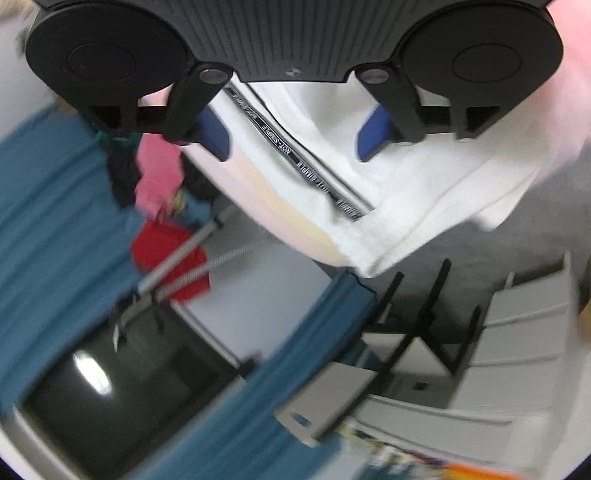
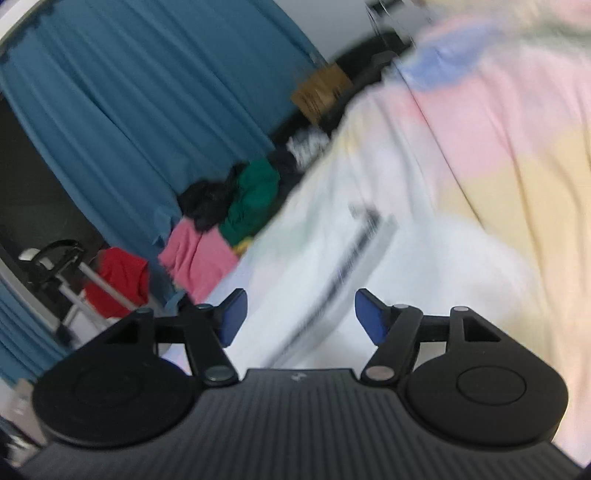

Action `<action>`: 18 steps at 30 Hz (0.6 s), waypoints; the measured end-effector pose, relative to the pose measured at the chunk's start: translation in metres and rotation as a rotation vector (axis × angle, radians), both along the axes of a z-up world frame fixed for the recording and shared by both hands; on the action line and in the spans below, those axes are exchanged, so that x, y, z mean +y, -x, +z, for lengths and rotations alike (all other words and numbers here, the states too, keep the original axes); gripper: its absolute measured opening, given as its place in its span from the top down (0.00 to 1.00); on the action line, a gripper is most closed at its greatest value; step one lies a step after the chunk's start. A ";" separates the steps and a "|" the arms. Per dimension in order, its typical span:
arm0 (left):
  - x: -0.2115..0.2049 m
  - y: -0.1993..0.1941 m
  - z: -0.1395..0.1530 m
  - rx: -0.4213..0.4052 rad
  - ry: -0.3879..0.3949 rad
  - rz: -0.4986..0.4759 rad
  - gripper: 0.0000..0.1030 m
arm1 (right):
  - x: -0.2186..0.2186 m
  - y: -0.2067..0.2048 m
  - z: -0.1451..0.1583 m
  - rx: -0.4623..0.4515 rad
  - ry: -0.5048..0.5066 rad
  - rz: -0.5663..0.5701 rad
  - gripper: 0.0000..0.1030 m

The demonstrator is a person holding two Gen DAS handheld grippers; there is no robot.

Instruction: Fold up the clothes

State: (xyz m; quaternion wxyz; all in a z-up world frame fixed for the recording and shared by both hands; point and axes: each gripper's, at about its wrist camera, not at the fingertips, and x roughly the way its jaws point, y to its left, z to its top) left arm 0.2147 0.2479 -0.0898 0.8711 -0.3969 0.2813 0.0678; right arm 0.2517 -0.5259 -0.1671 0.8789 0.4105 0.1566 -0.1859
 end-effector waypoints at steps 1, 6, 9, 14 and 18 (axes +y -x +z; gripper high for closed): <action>0.001 0.012 -0.002 0.000 0.034 0.015 0.16 | 0.004 0.010 -0.003 0.013 -0.028 0.013 0.34; 0.005 0.063 -0.026 0.033 0.213 0.062 0.04 | 0.020 0.053 -0.025 0.068 -0.157 0.058 0.34; 0.007 0.069 -0.059 0.105 0.327 0.039 0.03 | 0.023 0.051 -0.042 0.162 -0.245 0.138 0.34; 0.009 0.051 -0.091 0.071 0.394 0.075 0.02 | 0.023 0.034 -0.069 0.120 -0.304 0.193 0.36; 0.020 0.033 -0.098 -0.041 0.376 0.170 0.09 | 0.012 0.015 -0.077 0.045 -0.280 0.123 0.36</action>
